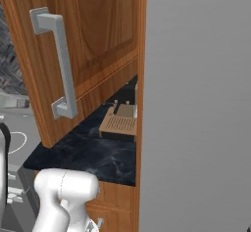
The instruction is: Open the cabinet and move the ladle to the pot. Then close the cabinet.
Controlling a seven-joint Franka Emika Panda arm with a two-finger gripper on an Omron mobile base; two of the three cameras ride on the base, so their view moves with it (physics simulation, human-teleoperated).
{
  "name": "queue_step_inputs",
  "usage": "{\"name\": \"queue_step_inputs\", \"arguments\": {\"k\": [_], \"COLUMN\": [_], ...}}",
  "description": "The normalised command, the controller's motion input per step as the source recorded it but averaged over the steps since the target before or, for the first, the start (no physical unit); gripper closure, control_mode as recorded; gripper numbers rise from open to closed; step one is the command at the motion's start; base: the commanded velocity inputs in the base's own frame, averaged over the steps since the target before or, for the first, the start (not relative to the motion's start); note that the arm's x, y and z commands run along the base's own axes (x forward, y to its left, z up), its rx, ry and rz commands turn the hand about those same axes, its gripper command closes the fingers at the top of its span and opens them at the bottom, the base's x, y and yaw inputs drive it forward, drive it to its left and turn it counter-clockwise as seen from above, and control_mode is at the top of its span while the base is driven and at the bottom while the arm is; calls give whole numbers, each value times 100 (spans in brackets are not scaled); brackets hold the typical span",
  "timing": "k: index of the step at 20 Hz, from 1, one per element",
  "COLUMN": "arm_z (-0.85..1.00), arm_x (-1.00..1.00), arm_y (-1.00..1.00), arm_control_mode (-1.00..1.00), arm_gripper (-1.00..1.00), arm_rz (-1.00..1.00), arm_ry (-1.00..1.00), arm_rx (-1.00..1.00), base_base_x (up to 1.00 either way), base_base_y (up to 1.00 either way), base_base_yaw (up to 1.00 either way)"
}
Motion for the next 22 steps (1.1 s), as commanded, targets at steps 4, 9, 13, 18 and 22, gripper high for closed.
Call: {"name": "queue_step_inputs", "arguments": {"k": [4, 9, 13, 18, 22], "arm_z": [57, 35, 9, -3, 2], "arm_x": [-44, -42, -7, 25, 11], "arm_y": [0, -1, 28, 45, 33], "arm_control_mode": [-100, -100, -100, -100, -100], "arm_gripper": [-100, -100, -100, -100, -100], "arm_rz": [-1, -1, 0, 0, 0], "arm_ry": [0, -1, -8, -18, -15], "arm_rx": [4, 1, 13, 22, 22], "base_base_x": [0, 0, 0, 0, 0], "base_base_y": [0, 0, 0, 0, 0], "base_base_yaw": [0, 0, 0, 0, 0]}}
